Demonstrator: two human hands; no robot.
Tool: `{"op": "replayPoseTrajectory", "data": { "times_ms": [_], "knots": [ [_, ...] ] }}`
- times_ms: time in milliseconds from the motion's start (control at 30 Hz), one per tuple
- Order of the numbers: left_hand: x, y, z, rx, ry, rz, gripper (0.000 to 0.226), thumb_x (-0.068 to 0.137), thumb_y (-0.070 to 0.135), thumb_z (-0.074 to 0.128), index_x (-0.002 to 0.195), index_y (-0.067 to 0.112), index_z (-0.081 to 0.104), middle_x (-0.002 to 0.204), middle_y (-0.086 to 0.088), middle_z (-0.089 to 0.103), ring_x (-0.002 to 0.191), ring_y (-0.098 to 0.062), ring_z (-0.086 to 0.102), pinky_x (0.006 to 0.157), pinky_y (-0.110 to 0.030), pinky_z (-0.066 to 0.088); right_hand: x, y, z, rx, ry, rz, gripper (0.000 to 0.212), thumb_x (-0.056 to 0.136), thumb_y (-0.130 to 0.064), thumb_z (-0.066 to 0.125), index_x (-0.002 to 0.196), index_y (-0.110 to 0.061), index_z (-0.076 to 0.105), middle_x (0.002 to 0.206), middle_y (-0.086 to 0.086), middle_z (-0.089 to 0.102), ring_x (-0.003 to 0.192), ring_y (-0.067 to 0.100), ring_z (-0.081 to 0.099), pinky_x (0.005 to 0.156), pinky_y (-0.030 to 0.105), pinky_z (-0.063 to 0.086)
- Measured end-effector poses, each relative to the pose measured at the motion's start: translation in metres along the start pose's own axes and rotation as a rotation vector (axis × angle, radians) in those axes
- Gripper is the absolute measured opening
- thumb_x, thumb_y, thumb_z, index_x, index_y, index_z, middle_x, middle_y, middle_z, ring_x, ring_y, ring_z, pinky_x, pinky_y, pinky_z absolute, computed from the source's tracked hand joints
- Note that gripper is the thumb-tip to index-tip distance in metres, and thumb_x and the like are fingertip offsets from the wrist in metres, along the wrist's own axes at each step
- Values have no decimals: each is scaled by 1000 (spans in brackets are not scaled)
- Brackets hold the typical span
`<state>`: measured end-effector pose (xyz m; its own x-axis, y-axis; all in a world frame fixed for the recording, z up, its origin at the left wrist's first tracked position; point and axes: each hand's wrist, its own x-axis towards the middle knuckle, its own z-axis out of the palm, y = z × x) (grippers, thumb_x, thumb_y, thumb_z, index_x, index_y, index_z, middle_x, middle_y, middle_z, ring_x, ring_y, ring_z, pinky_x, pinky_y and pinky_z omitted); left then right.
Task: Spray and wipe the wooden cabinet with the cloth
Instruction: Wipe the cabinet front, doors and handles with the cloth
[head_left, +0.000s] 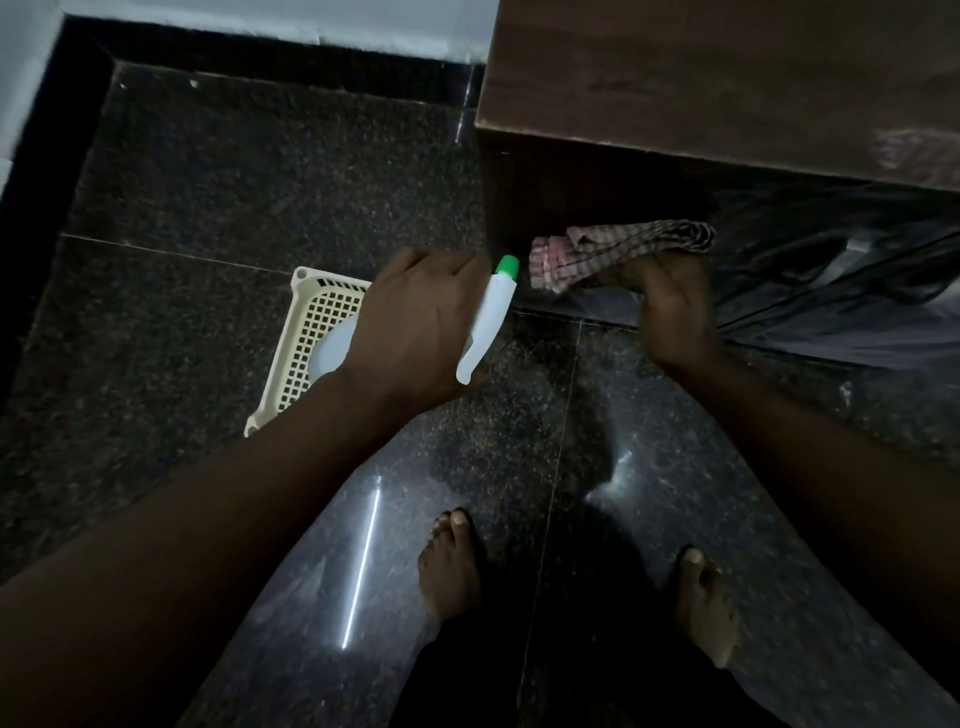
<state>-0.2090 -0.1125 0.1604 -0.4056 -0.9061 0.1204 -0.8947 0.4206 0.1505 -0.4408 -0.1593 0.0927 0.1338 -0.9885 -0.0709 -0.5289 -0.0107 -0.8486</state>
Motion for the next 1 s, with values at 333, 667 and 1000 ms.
{"op": "replayPoseTrajectory", "data": {
  "times_ms": [333,667,1000],
  "knots": [
    [-9,-9,3,72,9,-98,27,57,22,58,80,15,47,71,-1,55,62,-23,52,73,-34,34,4,8,4,91,43,-183,36,93,-21,44,103,-3,73,111,6,69,112,25,62,95,26,48],
    [-37,-6,33,130,-56,-107,25,58,34,38,78,20,41,67,0,56,52,-24,48,68,-34,34,7,11,11,294,52,-124,36,90,-35,44,91,-26,79,94,-5,77,99,24,71,91,51,55],
    [-42,-10,37,119,-81,-25,27,61,27,36,83,16,46,76,-3,56,65,-27,53,67,-34,32,24,10,45,283,-76,-88,34,88,-38,44,79,-37,77,90,-10,77,100,19,70,96,45,53]
  ]
}}
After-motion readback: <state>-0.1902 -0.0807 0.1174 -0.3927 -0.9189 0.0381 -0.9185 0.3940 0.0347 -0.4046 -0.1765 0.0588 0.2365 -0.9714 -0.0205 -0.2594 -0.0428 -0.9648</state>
